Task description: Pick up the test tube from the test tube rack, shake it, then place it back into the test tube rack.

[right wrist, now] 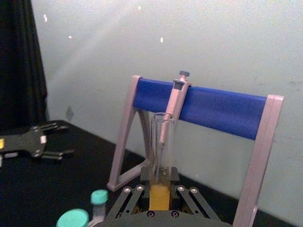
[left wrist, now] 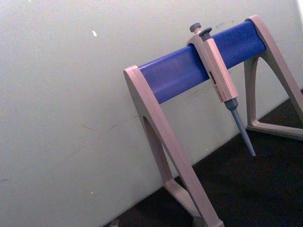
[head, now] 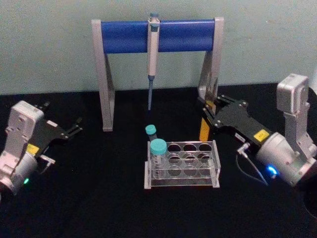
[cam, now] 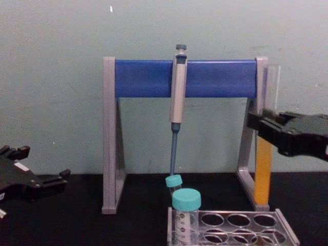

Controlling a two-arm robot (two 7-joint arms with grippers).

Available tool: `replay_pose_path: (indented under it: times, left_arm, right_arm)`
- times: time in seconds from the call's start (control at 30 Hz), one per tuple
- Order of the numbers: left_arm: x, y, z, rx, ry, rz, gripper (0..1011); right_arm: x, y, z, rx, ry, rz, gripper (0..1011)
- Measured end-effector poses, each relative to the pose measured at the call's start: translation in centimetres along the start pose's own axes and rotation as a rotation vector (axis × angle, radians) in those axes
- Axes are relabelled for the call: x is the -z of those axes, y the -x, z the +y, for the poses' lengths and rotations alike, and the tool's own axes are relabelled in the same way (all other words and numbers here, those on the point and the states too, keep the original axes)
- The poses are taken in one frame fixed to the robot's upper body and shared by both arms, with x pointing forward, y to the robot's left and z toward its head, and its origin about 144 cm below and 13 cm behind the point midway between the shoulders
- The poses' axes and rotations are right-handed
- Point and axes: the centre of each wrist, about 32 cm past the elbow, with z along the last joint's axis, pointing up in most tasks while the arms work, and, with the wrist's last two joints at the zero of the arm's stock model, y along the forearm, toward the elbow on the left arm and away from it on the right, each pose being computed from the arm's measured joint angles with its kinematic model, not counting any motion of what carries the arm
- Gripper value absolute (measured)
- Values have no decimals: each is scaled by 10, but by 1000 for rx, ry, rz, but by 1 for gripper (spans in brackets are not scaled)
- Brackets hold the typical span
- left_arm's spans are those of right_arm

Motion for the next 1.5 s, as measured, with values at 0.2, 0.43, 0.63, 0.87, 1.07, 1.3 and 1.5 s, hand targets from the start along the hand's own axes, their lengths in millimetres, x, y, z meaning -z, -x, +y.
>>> replay_pose_path:
  times: [0.2,0.43,0.63,0.87,1.07,1.3,1.5]
  left_arm:
    - [0,0,0,0,0,0,1002]
    - [0,0,0,0,0,0,1001]
    - [0,0,0,0,0,0,1001]
    - [0,0,0,0,0,0,1002]
    - [0,0,0,0,0,0,1001]
    - [0,0,0,0,0,0,1001]
    - [0,0,0,0,0,0,1001]
  right_arm:
    - [-4,9,-16,-39,16,9,225]
    - [-3,20,-10,-114,9,45,226]
    - [1,21,10,-154,-14,59,226]
    - [2,12,32,-139,-47,52,226]
    - [4,0,40,-78,-46,40,226]
    - [6,-7,37,-28,-41,37,226]
    - [6,-7,36,-24,-41,38,226]
